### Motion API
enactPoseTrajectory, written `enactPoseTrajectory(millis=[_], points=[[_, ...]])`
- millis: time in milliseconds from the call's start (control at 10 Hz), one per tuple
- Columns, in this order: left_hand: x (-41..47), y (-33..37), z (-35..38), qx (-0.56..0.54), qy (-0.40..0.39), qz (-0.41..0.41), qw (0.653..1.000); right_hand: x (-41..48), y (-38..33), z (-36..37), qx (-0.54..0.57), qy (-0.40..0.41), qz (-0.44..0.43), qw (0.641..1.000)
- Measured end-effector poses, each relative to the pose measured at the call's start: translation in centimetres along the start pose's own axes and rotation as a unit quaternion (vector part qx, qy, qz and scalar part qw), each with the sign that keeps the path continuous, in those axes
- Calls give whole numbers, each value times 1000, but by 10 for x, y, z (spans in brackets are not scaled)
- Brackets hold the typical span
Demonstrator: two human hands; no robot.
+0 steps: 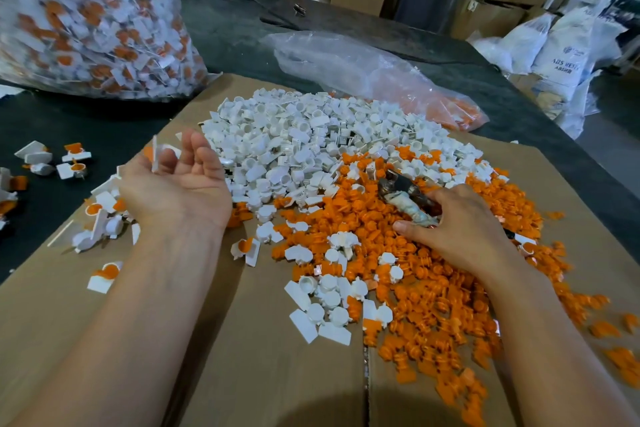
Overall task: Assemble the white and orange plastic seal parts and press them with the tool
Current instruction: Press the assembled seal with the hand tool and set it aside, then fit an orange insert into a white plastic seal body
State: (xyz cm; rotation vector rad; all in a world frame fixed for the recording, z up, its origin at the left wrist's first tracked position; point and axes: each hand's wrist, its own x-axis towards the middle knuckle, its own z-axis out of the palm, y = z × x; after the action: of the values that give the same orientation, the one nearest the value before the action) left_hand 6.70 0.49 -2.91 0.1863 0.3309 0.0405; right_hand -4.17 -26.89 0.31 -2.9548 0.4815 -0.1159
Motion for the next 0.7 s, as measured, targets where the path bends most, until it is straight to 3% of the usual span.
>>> enactPoseTrajectory(millis=[200,300,400,500,600,700], points=[[-36,-6,22,17,43,-12,999,0,1,1,0,1,-1,1000],[-47,-11,32,121,43,19,992,0,1,1,1,-2,3,1000],[-57,-19,40,382,-18,71,921,0,1,1,9,0,4,1000],[-62,-28,35,664,-120,178,716,-1,1,1,12,2,3,1000],[-60,-36,27,825,-153,237,490,-1,1,1,9,2,0,1000],[-54,-39,23,870,-147,215,418,-1,1,1,2,-1,-2,1000]])
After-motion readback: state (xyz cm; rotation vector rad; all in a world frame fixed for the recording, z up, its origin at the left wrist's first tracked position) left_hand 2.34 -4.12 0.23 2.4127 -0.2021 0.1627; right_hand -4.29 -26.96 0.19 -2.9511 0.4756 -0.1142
